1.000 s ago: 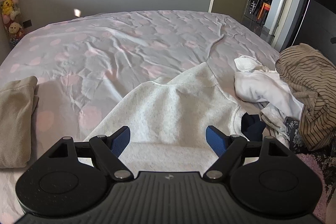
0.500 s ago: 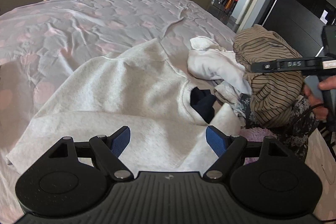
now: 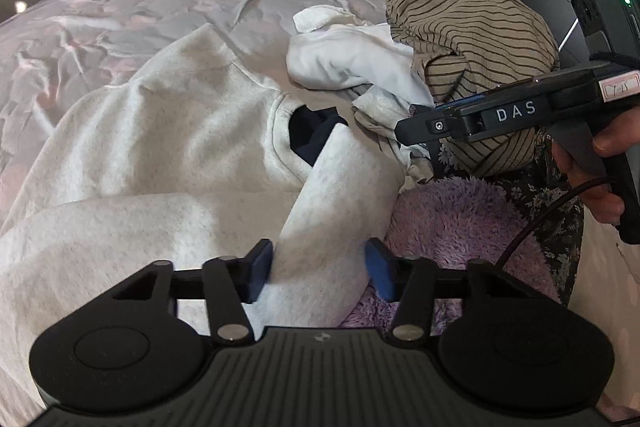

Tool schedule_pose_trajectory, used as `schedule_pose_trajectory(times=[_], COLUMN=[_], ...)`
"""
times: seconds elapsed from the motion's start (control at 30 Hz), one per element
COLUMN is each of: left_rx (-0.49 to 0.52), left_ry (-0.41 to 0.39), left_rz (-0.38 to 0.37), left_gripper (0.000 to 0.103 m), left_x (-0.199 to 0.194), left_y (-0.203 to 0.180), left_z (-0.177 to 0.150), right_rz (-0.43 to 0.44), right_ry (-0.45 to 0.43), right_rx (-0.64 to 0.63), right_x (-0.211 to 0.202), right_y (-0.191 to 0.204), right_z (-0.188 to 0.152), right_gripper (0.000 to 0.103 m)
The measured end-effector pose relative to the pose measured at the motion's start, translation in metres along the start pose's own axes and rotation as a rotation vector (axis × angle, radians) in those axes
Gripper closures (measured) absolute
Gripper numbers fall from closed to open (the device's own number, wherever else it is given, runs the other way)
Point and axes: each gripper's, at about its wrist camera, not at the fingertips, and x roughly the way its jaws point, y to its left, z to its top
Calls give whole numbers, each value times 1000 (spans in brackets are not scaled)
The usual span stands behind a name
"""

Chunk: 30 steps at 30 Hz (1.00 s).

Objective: Fold clothes

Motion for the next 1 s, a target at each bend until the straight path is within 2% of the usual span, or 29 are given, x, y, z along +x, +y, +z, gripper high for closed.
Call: schedule_pose_trajectory(times=[0.07,0.13,0.2,0.33,0.47,0.63,0.73,0.77,0.83,1.0], left_rx=[13,10,2,-14,-34,-93,-128,-158,-235,-309], left_ry=[-6,-37,-78,-178,-223,-215,-195,-181,-146,-134], left_rz=[18,46,86,216,362,540,707,729,730,652], left_gripper=[86,97,98,99,99,102,103,103,103,100], left_x=[0,-8,-20,-62,-105,-146,-164,-169,-176,-174], left_y=[-1,4,13,44,89,153,193,208,236,257], left_z=[1,4,9,23,33,29,18,13,4,-13], right_rz=[0,1,-1,3,11,38,52,57,66,77], right_ry=[6,9,6,4,8,13,21,25,32,42], right_rx=[2,8,13,20,3,-41,-77,-90,-119,-178], right_x=[1,2,2,5,11,21,30,33,42,71], right_y=[-2,-4,-5,-6,0,18,34,40,53,85], right_z=[-5,-7,-7,-5,0,14,23,27,34,54], right_gripper=[33,33,33,33,33,33,33,33,33,35])
